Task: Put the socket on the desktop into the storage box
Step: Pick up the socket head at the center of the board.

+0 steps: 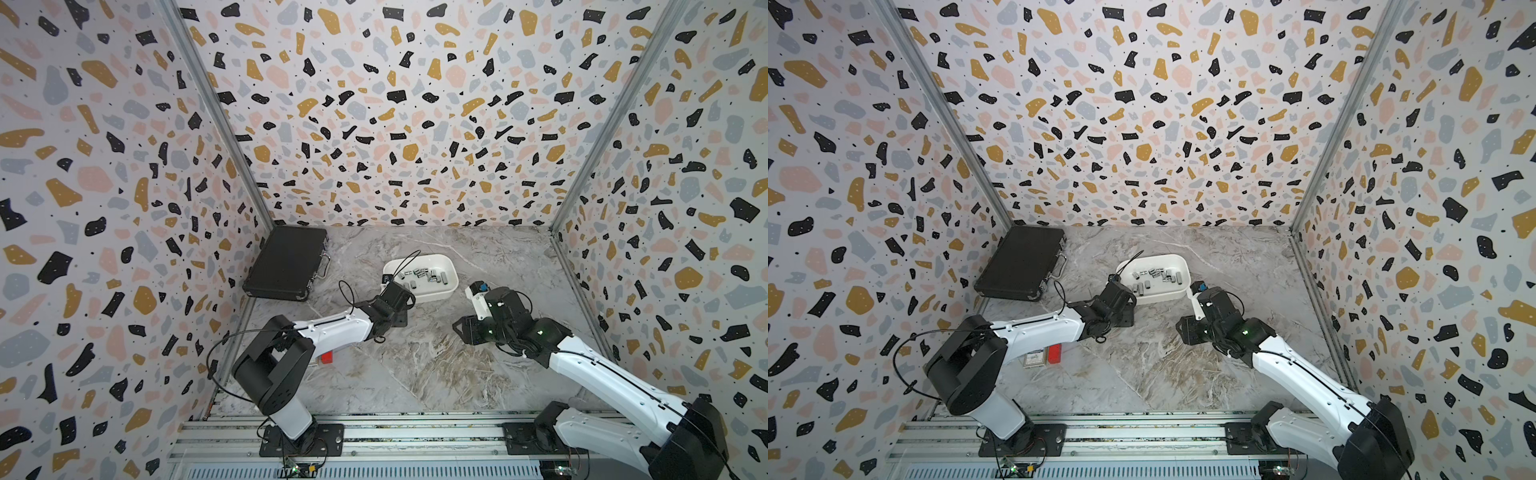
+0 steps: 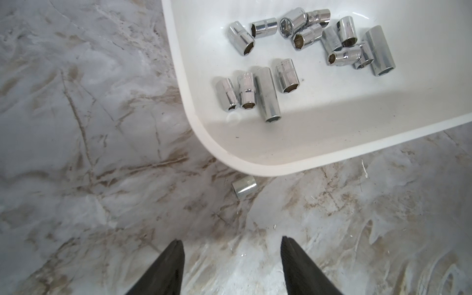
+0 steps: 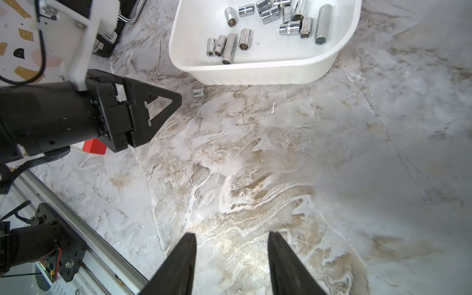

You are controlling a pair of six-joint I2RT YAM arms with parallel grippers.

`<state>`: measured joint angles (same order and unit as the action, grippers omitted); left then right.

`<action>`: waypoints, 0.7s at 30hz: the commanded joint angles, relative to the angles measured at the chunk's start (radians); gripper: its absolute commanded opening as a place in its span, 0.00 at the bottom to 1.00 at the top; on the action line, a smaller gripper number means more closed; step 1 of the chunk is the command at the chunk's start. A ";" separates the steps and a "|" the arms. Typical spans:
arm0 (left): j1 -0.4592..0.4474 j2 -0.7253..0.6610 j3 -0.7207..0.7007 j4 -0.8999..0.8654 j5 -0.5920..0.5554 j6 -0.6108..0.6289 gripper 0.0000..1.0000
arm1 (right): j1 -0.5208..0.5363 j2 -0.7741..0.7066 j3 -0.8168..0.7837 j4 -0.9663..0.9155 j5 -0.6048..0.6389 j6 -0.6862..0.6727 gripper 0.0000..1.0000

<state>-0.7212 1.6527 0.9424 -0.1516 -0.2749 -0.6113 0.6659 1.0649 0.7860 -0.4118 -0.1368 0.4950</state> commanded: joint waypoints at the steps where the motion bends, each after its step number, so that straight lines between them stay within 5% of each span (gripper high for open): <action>1: -0.004 0.043 0.047 0.044 -0.019 0.017 0.64 | -0.002 -0.011 0.003 -0.020 0.020 -0.001 0.51; 21: -0.004 0.216 0.147 0.020 -0.088 0.008 0.57 | -0.026 -0.003 0.025 -0.025 0.032 -0.013 0.50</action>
<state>-0.7212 1.8580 1.0584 -0.1371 -0.3336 -0.6056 0.6460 1.0664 0.7864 -0.4129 -0.1181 0.4923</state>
